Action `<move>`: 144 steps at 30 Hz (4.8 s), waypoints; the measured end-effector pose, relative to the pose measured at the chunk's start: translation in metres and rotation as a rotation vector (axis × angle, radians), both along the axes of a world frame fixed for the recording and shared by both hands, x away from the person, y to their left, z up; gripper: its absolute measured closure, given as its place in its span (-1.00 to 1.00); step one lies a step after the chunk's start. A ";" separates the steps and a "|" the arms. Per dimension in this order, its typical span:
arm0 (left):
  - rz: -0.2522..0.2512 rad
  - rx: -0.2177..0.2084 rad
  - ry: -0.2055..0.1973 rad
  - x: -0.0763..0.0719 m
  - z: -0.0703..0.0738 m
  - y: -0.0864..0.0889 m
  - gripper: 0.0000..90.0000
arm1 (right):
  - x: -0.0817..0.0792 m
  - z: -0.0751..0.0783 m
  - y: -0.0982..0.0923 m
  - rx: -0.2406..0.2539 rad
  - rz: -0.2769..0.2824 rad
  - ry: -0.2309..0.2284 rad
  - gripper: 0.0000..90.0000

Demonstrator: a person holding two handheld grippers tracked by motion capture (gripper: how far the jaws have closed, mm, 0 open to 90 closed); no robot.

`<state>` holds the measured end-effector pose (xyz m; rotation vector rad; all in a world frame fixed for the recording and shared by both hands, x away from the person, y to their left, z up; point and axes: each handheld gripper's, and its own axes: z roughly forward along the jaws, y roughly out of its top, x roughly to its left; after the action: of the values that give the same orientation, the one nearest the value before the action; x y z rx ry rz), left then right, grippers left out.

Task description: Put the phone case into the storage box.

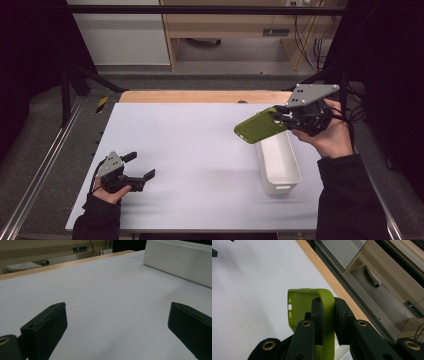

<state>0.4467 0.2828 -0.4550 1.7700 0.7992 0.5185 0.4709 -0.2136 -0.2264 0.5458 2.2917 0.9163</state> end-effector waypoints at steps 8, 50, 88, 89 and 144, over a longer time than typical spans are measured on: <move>-0.003 0.003 0.000 0.000 0.000 -0.001 -0.95 | 0.006 0.001 -0.006 -0.030 -0.024 -0.014 0.75; -0.021 0.017 -0.004 0.000 -0.002 -0.003 -0.95 | 0.045 -0.010 -0.028 -0.250 -0.096 -0.033 0.75; -0.031 0.034 0.004 0.002 -0.006 -0.006 -0.95 | 0.077 -0.040 -0.012 -0.464 0.045 -0.065 0.75; -0.031 0.035 0.005 0.002 -0.006 -0.006 -0.95 | 0.077 -0.040 -0.012 -0.473 0.048 -0.064 0.75; -0.039 0.046 0.014 0.004 -0.009 -0.008 -0.95 | 0.122 -0.083 -0.005 -0.666 0.299 -0.096 0.74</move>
<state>0.4506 0.2749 -0.4639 1.8296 0.7670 0.5023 0.5931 -0.2188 -0.3094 -0.1270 2.4340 0.2477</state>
